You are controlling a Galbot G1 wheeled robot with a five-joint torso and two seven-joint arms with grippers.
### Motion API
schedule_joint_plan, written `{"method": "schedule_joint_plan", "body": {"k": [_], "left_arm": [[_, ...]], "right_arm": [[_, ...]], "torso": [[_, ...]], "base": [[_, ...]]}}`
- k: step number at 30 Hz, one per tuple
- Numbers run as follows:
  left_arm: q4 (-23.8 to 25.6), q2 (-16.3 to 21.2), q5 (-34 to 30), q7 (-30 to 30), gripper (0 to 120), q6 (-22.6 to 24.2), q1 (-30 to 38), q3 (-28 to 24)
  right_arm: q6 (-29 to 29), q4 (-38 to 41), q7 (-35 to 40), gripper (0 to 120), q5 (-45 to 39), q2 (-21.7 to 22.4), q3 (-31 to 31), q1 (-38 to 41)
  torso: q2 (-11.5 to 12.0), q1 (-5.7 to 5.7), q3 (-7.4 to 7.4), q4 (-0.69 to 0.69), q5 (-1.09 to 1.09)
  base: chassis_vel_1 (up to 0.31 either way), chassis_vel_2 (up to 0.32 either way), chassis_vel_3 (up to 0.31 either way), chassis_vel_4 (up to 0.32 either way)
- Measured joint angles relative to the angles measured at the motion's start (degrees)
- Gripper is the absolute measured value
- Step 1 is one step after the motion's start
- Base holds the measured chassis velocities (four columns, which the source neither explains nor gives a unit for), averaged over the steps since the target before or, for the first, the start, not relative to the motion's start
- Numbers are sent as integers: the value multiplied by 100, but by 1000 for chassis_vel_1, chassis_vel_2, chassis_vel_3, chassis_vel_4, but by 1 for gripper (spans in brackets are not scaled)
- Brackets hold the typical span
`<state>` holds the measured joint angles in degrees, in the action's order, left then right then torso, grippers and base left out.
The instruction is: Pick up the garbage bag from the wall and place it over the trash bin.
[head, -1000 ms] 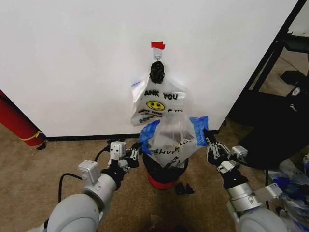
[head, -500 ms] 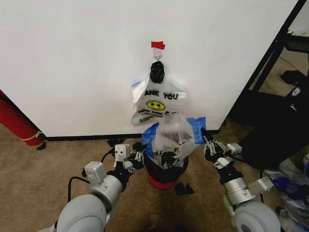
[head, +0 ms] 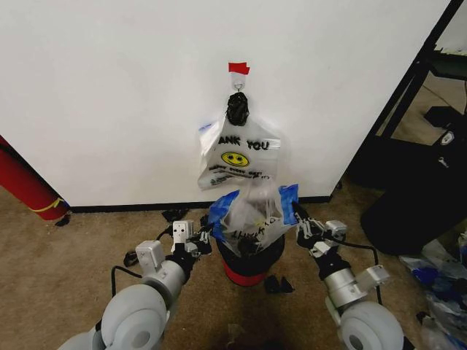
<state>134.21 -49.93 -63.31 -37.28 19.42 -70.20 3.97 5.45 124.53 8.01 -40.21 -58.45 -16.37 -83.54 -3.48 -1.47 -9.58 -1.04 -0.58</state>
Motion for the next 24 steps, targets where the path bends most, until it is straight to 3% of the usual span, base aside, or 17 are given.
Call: {"method": "schedule_joint_plan", "body": {"k": [6, 15, 24], "left_arm": [[-26, -26, -36, -175, 0, 156, -118, -45], [548, 218, -231, -508, 0, 479, -505, 156], [903, 233, -601, -580, 0, 536, -390, 210]], "right_arm": [[-243, 64, 109, 0, -168, 83, 11, -88], [-697, 212, 311, 0, -219, 104, 131, -306], [-812, 1037, 574, 0, -697, 421, -155, -427]], "torso": [[0, 0, 0, 0, 0], [0, 0, 0, 0, 0], [0, 0, 0, 0, 0]], "base": [[0, 0, 0, 0], [0, 0, 0, 0], [0, 0, 0, 0]]}}
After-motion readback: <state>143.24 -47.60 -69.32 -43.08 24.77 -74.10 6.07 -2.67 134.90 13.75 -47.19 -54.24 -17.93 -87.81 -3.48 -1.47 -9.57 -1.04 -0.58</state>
